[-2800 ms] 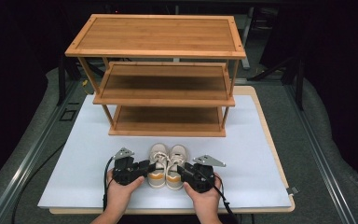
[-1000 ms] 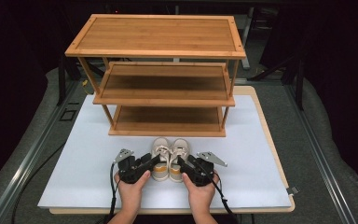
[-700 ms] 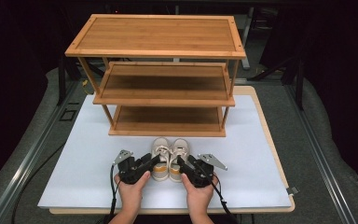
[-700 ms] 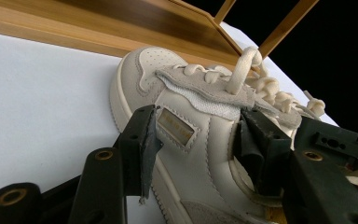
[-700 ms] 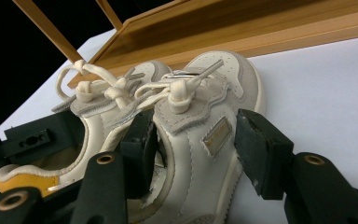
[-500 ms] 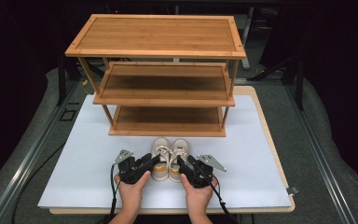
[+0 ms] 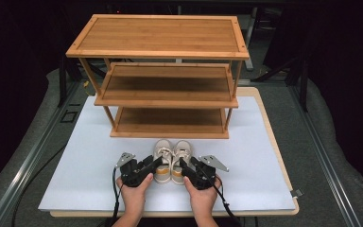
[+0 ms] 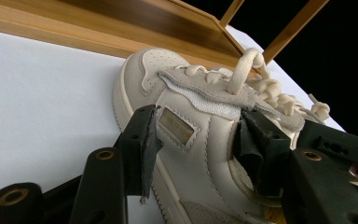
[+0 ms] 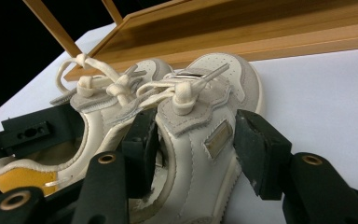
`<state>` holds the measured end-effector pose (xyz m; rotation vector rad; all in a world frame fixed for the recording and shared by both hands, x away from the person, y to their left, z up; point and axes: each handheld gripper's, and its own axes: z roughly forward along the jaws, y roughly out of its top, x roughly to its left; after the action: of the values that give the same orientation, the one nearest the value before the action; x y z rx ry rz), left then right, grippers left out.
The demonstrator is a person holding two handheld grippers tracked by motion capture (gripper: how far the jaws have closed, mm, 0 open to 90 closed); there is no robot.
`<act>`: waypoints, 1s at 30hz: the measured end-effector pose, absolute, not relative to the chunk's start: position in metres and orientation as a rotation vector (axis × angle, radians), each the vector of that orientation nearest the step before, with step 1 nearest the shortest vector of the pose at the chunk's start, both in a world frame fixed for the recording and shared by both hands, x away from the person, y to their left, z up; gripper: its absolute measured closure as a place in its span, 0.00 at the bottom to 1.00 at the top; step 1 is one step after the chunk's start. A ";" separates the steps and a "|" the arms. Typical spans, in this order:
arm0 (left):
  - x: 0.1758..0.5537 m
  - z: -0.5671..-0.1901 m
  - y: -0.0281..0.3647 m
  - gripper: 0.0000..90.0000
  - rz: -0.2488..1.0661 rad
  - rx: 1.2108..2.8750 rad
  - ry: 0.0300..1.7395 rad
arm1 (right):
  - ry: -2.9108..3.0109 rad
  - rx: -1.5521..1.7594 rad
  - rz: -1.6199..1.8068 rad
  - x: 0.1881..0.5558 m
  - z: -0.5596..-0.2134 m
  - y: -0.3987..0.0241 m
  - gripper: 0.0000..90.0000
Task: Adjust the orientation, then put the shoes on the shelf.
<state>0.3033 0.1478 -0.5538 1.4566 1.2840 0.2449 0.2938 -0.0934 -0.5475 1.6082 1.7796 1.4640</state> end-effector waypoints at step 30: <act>0.307 -0.549 0.147 0.60 0.261 1.484 1.276 | 1.746 1.654 1.420 0.291 -0.546 -0.089 0.64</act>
<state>0.3066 0.1470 -0.5487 1.4840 1.2758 0.2615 0.2910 -0.0890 -0.5460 1.6545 1.7463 1.4199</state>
